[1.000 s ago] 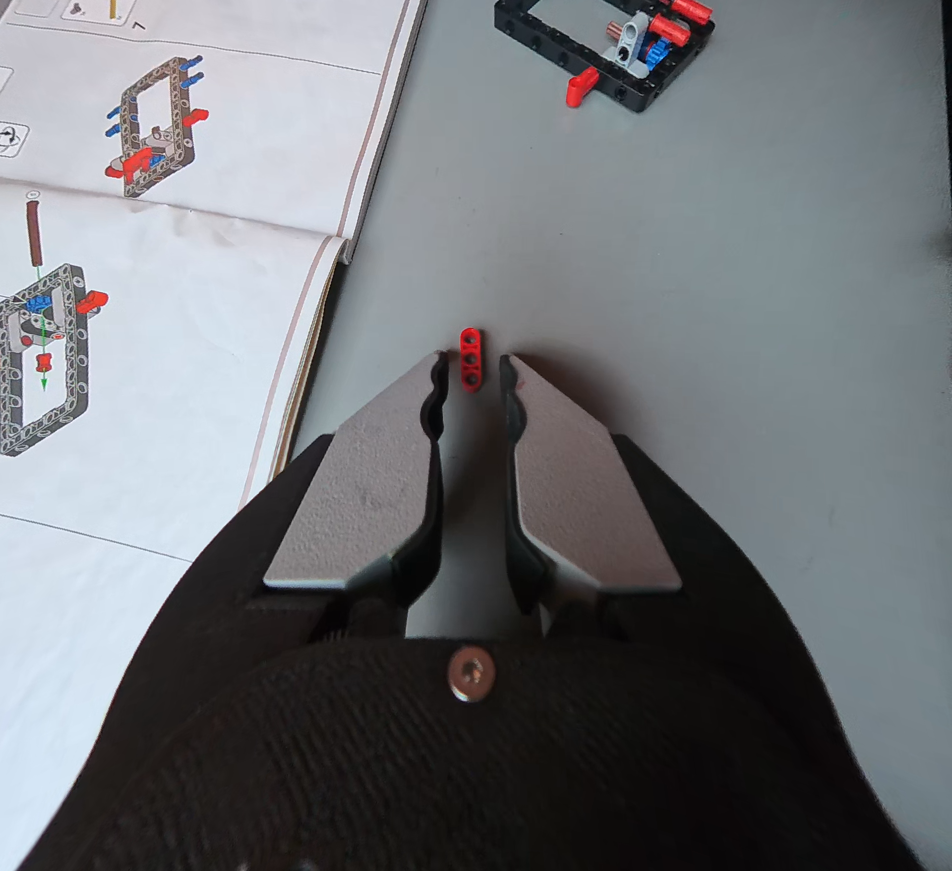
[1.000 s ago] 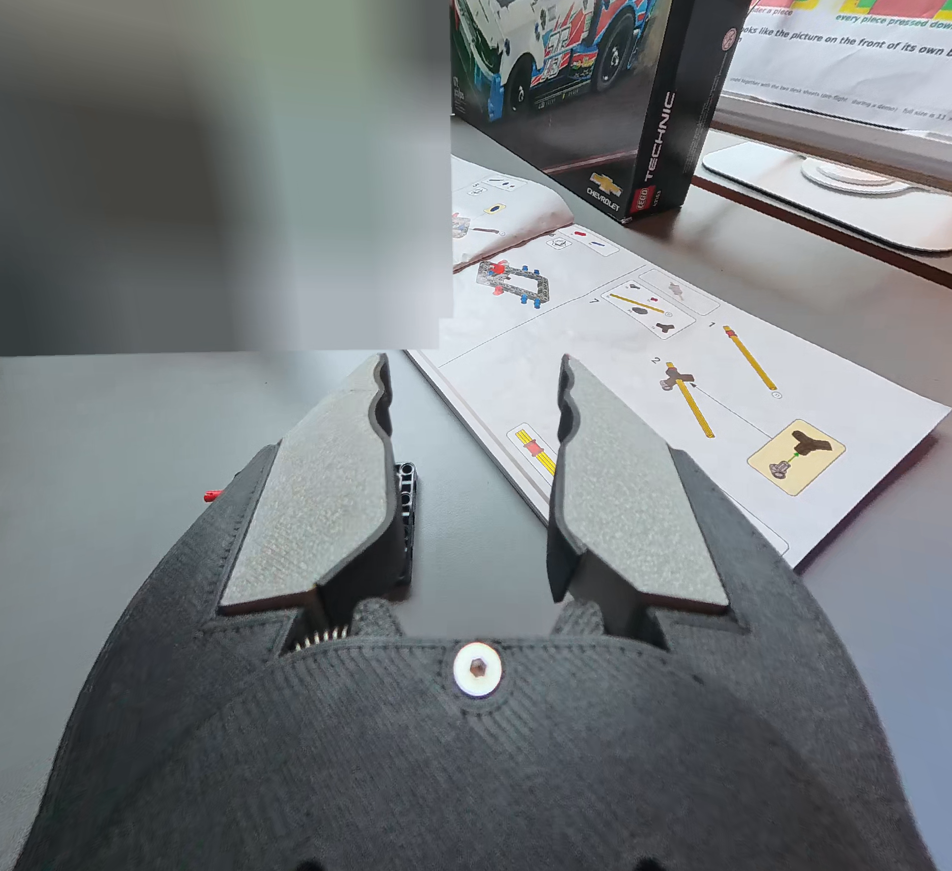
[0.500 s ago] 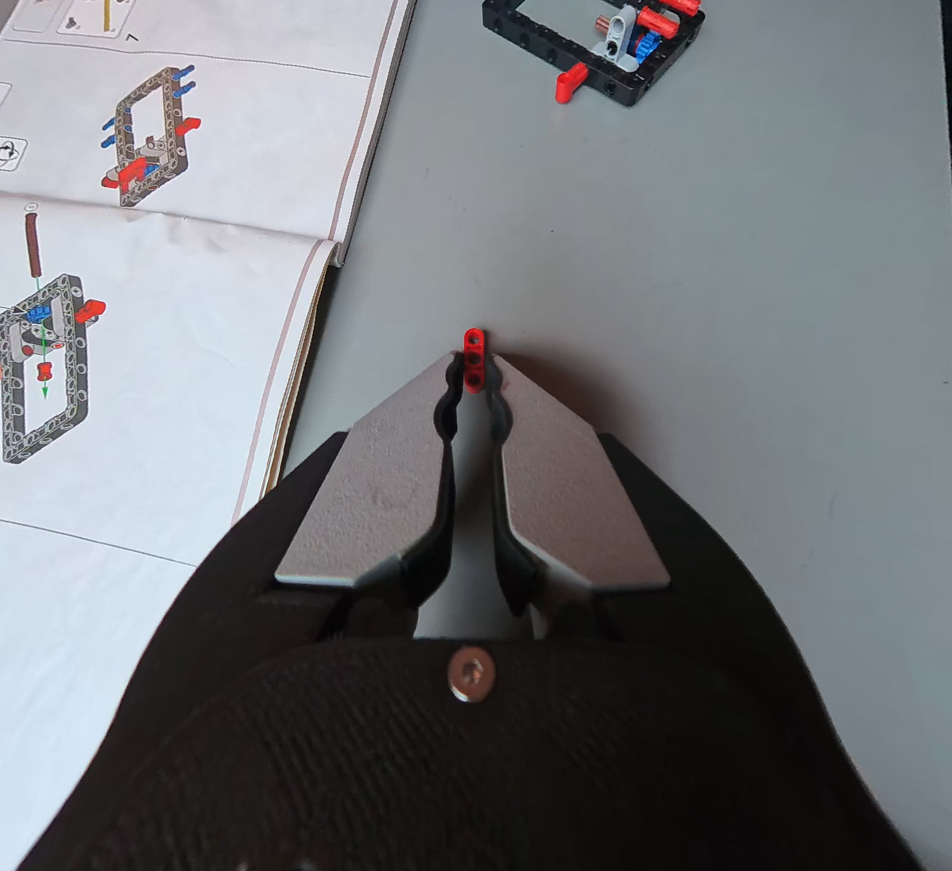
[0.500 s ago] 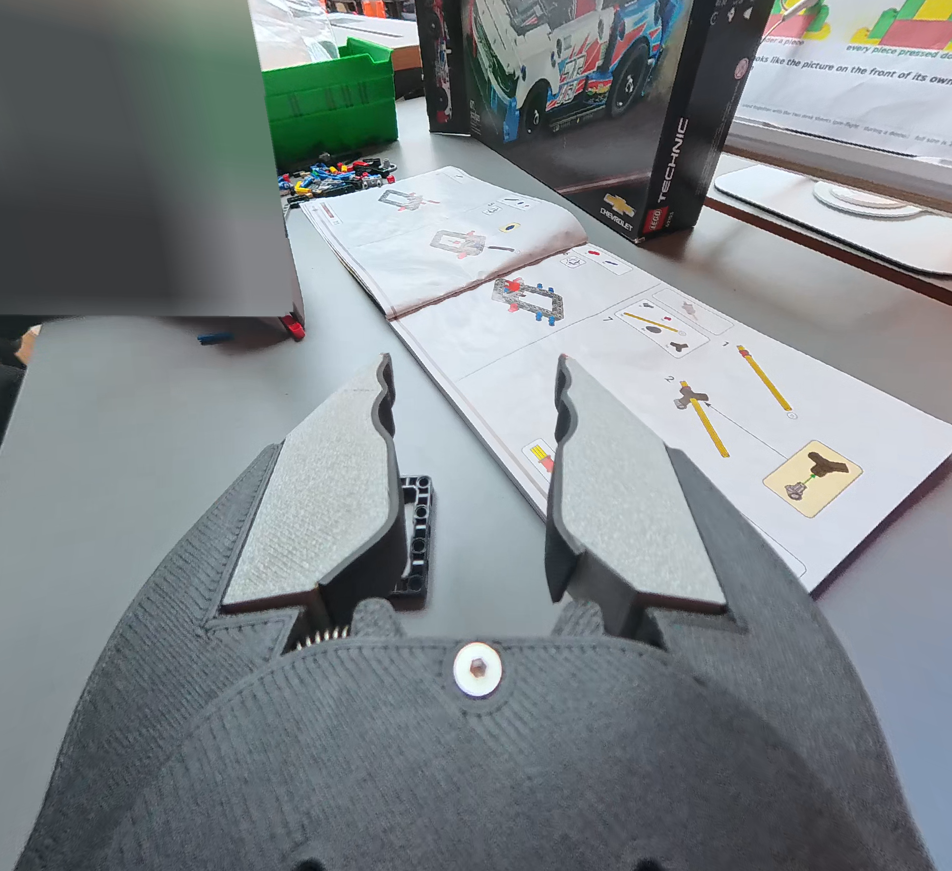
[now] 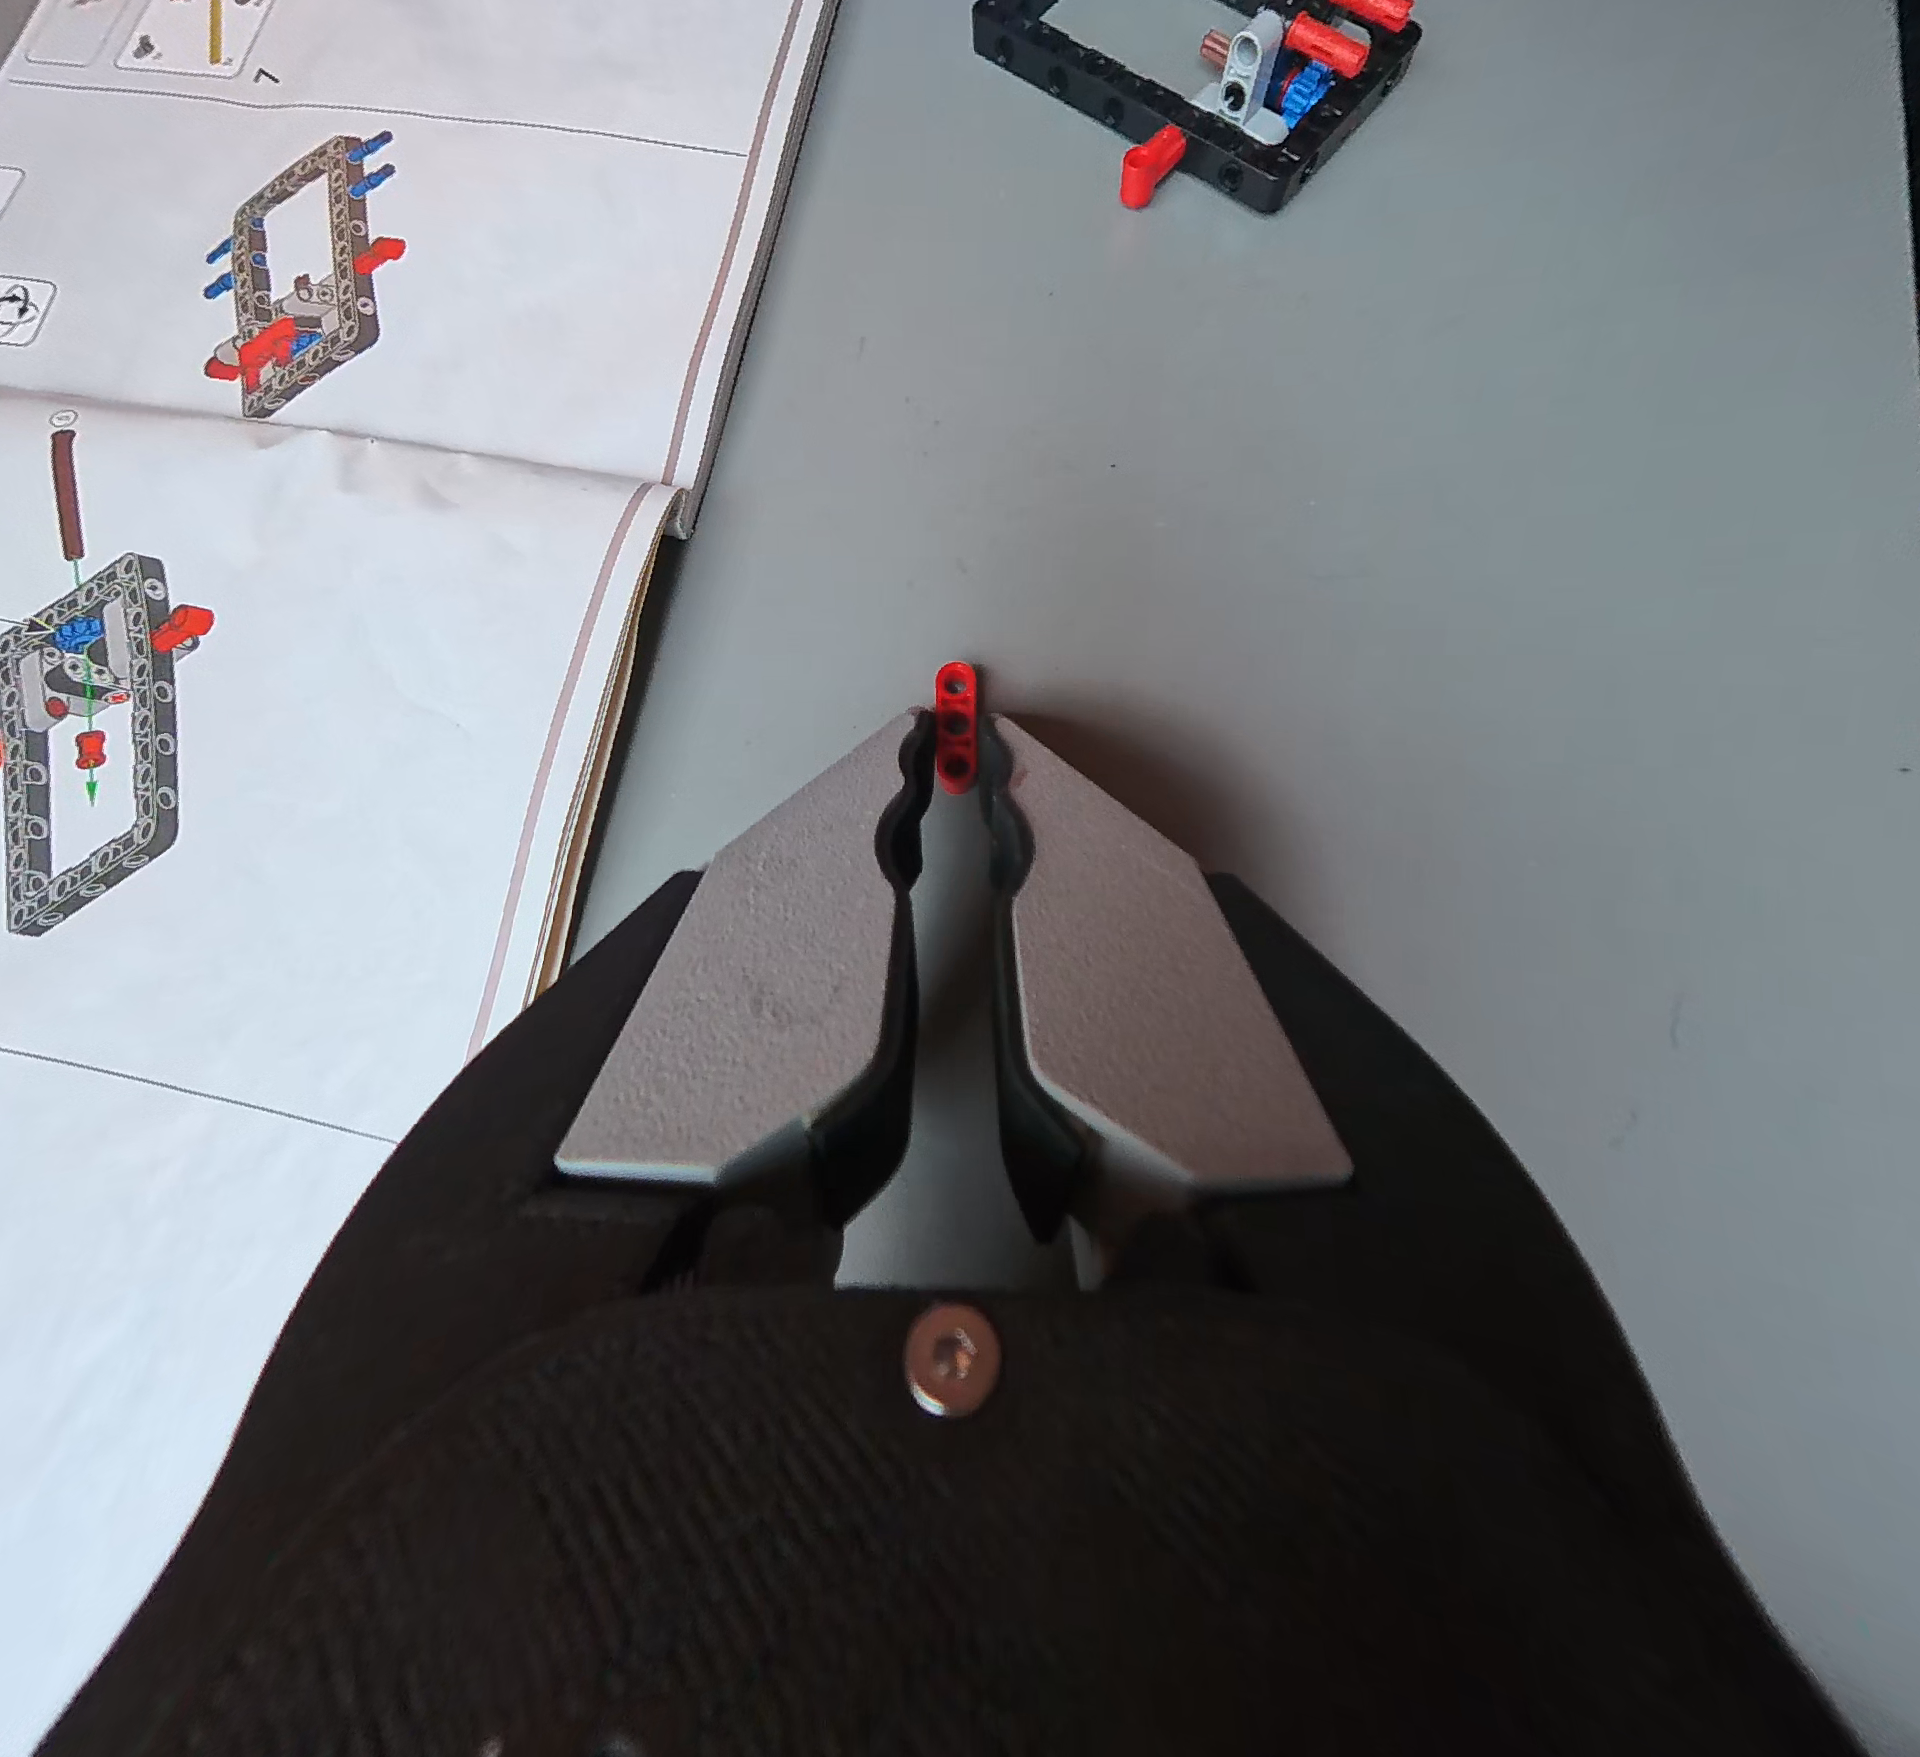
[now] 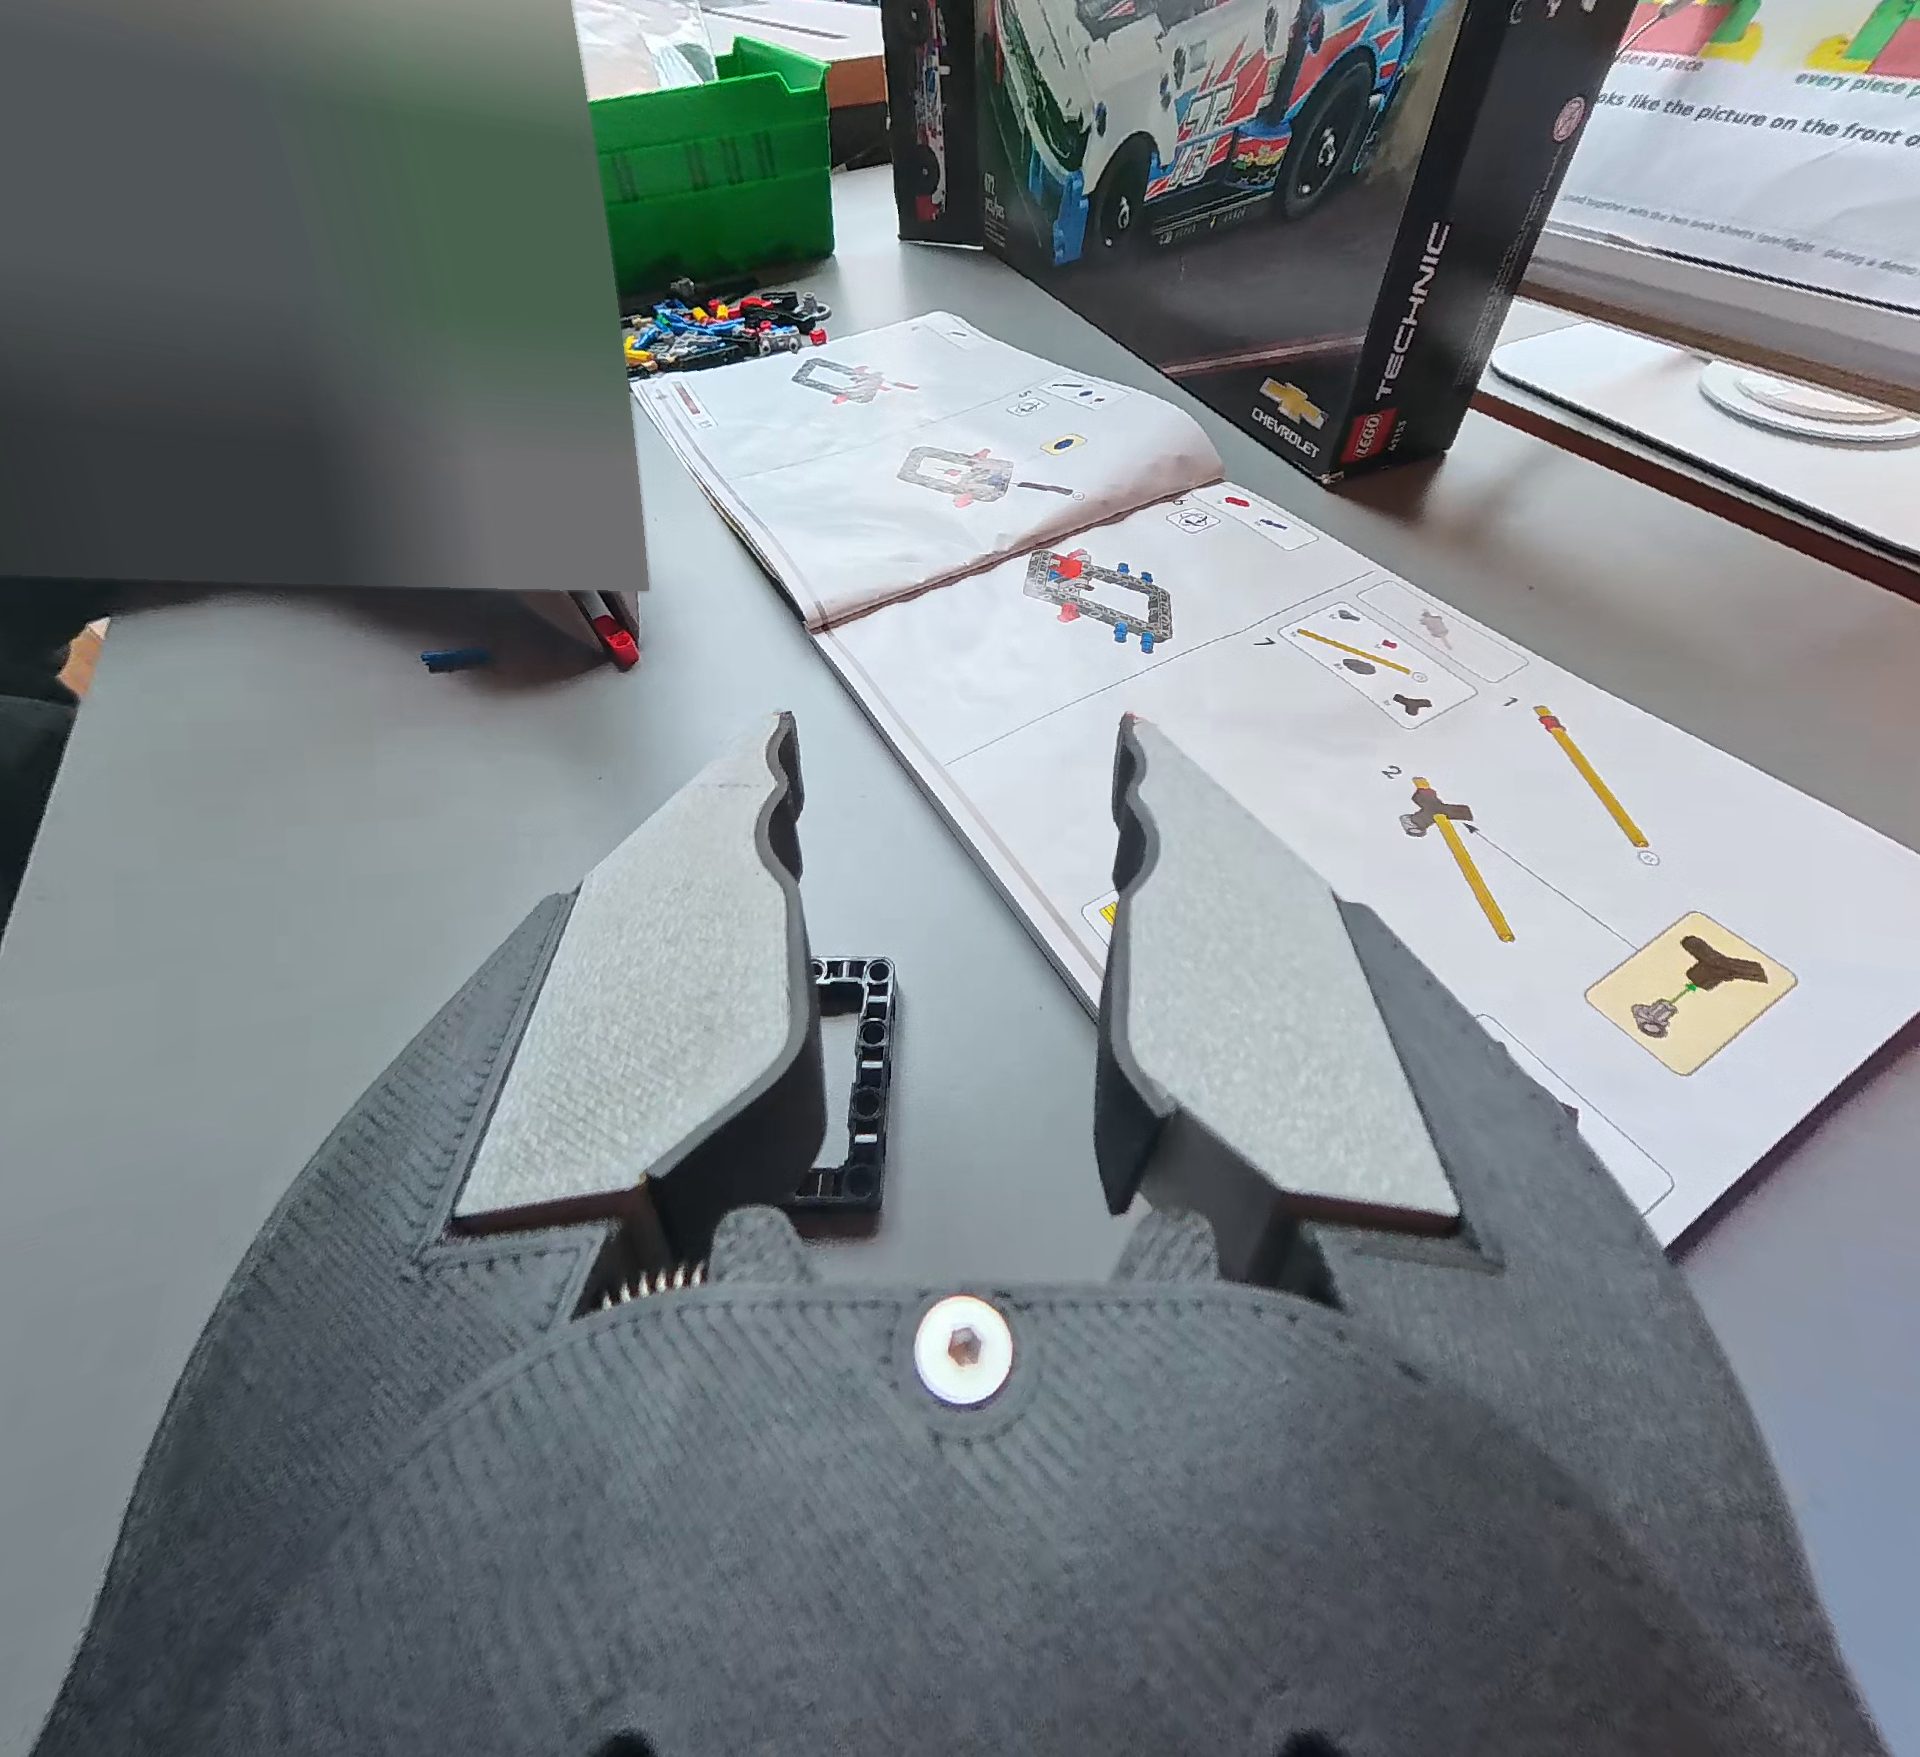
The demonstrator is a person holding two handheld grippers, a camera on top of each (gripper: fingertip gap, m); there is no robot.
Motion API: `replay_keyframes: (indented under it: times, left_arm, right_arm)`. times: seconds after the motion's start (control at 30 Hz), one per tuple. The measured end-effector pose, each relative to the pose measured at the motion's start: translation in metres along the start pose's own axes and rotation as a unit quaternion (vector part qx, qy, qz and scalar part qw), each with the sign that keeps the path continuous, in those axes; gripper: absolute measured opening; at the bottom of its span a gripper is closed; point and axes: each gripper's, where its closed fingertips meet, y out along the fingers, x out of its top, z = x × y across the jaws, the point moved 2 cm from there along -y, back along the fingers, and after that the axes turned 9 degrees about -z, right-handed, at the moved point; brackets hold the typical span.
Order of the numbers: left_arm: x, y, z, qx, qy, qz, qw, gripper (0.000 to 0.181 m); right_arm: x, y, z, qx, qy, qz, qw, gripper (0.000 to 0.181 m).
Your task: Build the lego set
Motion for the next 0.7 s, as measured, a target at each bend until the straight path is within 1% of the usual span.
replay_keyframes:
  times: [0.7]
  left_arm:
    - [-0.0001,0.0002,-0.0001,-0.001,-0.001,0.000,1.000,0.006]
  right_arm:
    - [0.0003,0.0006,0.0002,0.006,0.010,-0.003,1.000,0.055]
